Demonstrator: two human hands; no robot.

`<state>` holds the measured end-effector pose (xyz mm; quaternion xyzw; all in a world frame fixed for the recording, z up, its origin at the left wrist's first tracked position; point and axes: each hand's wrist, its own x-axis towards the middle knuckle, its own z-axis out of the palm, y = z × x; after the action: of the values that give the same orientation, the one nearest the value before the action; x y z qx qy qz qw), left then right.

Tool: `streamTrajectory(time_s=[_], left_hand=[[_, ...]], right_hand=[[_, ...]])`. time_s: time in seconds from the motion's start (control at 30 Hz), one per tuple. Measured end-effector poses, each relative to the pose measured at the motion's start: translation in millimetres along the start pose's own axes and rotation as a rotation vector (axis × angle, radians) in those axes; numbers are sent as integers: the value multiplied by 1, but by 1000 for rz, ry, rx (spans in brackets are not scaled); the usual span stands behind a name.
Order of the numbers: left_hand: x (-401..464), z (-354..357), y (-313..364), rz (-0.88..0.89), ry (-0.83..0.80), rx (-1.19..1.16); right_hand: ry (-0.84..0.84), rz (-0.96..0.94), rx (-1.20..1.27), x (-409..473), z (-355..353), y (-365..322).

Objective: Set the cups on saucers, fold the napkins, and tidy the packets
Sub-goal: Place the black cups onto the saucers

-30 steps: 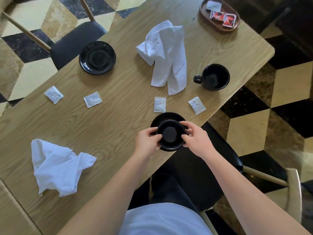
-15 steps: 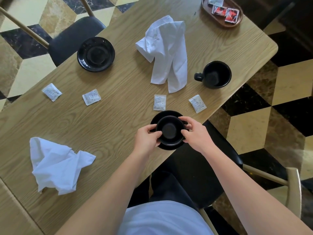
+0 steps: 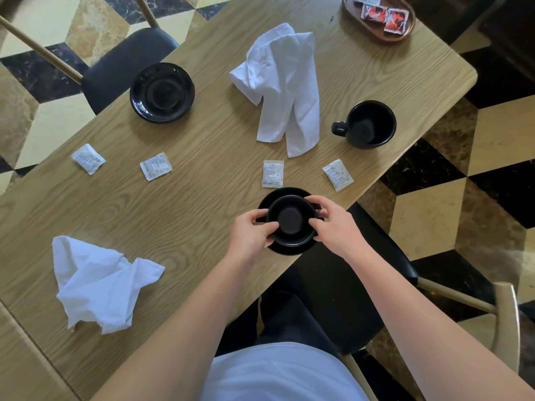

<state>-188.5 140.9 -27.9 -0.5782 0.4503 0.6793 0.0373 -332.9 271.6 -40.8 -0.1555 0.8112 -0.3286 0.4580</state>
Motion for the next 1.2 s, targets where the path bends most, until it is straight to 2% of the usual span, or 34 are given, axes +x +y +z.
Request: streamTrajectory(time_s=[0.07, 0.13, 0.2, 0.27, 0.33, 0.47, 0.6, 0.67, 0.77, 0.87, 1.0, 1.2], left_hand=[[0, -2, 6, 128, 79, 292], [-1, 1, 20, 341, 267, 637], [0, 10, 44, 507, 364, 662], [7, 28, 72, 582, 323, 600], [18, 50, 97, 573, 220, 555], [48, 95, 127, 568, 104, 593], [76, 128, 142, 543, 34, 711], [89, 140, 149, 466, -13, 627], [106, 151, 157, 287, -107, 374], [119, 157, 158, 198, -168, 196], [134, 164, 155, 154, -167, 132], [139, 157, 151, 196, -183, 145]], right_hand=[[-20, 19, 4, 1, -3, 1], [-40, 48, -12, 3, -12, 0], [-25, 68, -55, 8, -28, -4], [46, 75, -72, 17, -49, -8], [137, 90, -23, 30, -74, -11], [333, 229, 315, 58, -117, -14], [334, 301, 561, 78, -137, -14], [338, 301, 596, 89, -142, -14], [368, 271, 634, 104, -147, -14], [377, 227, 638, 113, -149, -15], [382, 200, 644, 120, -150, -12], [335, 144, 622, 120, -153, -13]])
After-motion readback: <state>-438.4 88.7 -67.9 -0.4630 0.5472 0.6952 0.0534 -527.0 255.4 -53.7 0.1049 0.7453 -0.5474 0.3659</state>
